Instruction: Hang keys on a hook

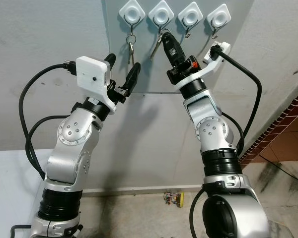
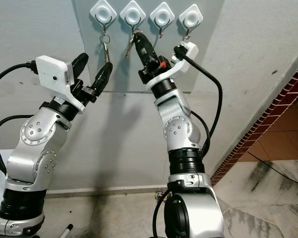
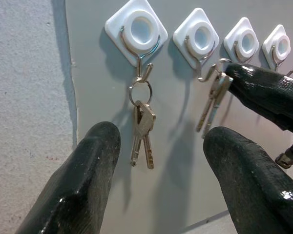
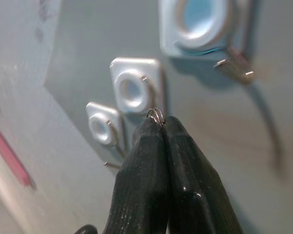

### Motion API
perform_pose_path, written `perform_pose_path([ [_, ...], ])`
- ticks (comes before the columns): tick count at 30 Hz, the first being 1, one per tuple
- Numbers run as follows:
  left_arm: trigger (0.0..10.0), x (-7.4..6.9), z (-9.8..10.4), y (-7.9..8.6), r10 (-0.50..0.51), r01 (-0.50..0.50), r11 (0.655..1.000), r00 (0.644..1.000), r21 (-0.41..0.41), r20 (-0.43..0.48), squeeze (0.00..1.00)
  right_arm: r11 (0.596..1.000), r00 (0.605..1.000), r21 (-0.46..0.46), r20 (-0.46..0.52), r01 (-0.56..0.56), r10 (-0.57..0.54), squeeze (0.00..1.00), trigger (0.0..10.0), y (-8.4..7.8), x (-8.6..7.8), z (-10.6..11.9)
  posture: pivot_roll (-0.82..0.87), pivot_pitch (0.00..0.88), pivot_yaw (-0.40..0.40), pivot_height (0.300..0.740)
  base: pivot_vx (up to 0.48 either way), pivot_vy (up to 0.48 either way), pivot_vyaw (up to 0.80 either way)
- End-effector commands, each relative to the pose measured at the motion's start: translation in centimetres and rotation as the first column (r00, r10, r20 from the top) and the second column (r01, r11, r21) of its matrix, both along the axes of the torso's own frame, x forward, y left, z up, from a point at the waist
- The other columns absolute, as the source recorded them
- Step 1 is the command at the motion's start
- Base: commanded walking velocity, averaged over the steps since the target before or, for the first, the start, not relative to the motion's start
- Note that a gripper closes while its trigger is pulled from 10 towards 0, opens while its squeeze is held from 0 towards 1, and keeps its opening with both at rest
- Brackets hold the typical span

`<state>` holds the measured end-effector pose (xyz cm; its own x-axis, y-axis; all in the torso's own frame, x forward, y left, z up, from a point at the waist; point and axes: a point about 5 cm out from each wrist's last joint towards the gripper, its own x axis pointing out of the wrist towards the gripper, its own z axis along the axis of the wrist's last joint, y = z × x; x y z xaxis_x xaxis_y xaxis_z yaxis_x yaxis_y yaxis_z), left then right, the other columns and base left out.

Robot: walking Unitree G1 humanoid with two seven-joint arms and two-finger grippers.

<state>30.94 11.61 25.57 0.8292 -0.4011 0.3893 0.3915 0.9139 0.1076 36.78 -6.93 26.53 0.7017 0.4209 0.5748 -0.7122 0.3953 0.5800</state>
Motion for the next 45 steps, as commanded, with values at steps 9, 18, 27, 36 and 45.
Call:
perform_pose_path([
  [9, 10.0, -0.2, 0.4, 0.1, 0.007, -0.007, 1.000, 1.000, -0.008, 0.013, 0.00, 0.999, 0.997, 0.038, -0.072, -0.037, 0.040, 0.00, 10.0, 0.5, 0.4, 0.0, -0.03, 0.105, -0.040, 0.740, 0.000, 0.000, 0.00],
  [18, 10.0, -0.2, 0.5, 0.2, 0.013, -0.013, 1.000, 1.000, -0.011, 0.014, 0.00, 0.988, 0.990, 0.064, 0.015, -0.143, 0.142, 0.00, 10.0, 1.0, -0.7, 0.6, -0.03, 0.108, -0.041, 0.740, 0.000, 0.000, 0.00],
  [27, 10.0, -0.1, 0.6, 0.2, 0.008, -0.008, 1.000, 1.000, -0.010, 0.016, 0.00, 0.983, 0.984, 0.072, 0.065, -0.171, 0.166, 0.00, 10.0, 1.2, -1.0, 1.4, -0.03, 0.110, -0.037, 0.740, 0.000, 0.000, 0.00],
  [36, 10.0, -0.1, 0.7, 0.2, 0.010, -0.010, 1.000, 1.000, -0.009, 0.018, 0.00, 0.979, 0.986, 0.114, 0.009, -0.166, 0.166, 0.00, 10.0, 1.1, -0.6, 1.5, -0.03, 0.110, -0.037, 0.740, 0.000, 0.000, 0.00],
  [45, 10.0, -0.1, 0.7, 0.2, 0.014, -0.014, 1.000, 1.000, -0.014, 0.018, 0.00, 0.980, 0.985, 0.125, -0.052, -0.156, 0.164, 0.00, 10.0, 1.2, -0.4, 0.8, -0.03, 0.110, -0.037, 0.740, 0.000, 0.000, 0.00],
])
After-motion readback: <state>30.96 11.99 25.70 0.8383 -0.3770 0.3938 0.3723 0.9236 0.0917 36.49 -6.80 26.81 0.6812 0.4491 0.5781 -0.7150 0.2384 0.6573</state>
